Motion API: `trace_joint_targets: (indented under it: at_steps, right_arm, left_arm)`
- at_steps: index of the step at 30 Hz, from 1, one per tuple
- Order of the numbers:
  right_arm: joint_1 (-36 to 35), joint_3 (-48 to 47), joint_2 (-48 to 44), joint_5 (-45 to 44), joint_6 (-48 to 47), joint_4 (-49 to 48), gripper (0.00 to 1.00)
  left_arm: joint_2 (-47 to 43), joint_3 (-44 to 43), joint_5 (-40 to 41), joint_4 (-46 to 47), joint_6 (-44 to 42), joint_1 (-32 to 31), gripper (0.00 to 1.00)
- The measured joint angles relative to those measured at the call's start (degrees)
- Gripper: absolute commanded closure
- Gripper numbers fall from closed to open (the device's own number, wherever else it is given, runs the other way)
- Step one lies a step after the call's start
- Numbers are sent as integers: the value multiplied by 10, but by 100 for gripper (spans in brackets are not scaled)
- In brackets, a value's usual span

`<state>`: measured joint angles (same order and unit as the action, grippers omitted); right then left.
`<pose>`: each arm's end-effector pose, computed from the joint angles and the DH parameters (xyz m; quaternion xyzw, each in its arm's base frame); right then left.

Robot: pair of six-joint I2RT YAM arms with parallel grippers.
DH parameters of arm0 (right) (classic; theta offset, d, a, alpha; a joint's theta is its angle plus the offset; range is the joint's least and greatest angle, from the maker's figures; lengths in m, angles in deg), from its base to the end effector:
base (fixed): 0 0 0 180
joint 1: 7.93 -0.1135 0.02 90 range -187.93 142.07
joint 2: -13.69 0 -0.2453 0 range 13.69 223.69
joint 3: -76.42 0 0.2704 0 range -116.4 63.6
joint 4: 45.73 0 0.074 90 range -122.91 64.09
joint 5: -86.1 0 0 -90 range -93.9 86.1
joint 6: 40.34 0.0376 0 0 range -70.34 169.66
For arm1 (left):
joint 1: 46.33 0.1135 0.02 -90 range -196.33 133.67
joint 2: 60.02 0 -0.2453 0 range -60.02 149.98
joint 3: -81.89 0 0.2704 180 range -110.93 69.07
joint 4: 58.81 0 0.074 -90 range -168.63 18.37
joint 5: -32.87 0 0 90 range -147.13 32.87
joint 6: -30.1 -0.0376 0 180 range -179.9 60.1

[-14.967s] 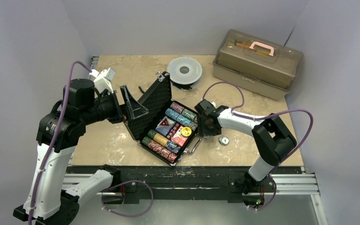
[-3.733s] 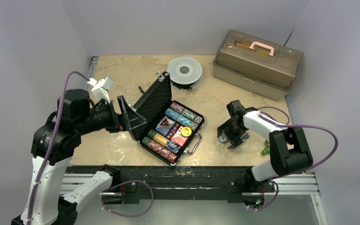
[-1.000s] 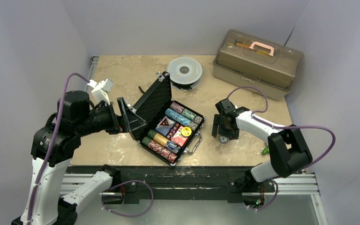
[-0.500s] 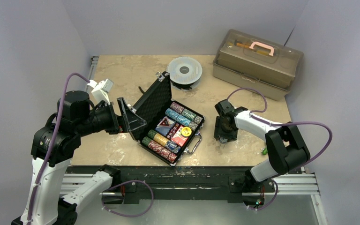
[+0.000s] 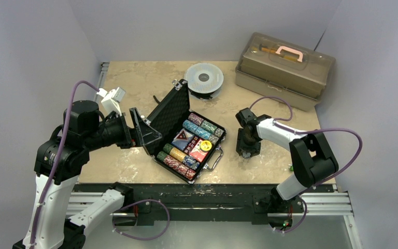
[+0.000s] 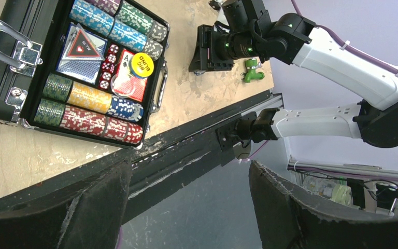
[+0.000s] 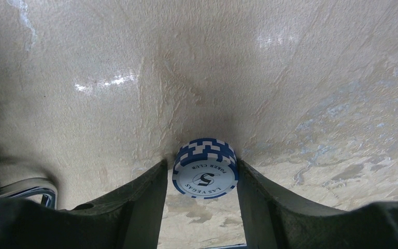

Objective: Pack up texas hold em set

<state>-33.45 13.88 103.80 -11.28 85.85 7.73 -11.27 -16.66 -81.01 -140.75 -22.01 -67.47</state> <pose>0.2525 0.1152 0.1237 0.0975 0.9901 -0.0151 0.0999 0.1107 -0.0591 0.4468 -0.0257 0.8617 -0.3907 0.3227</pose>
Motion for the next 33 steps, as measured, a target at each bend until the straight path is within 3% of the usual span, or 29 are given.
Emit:
trace_joint_targets:
  at_steps: [7,16,33]
  right_arm:
    - [0,-2,5,7,-2,0,52]
    - [1,-16,17,9,-14,13,99]
    - [0,-21,-10,-5,-32,36,100]
  left_arm:
    - [0,0,0,0,0,0,20]
    - [0,0,0,-1,0,0,20]
    - [2,0,0,-4,0,0,20]
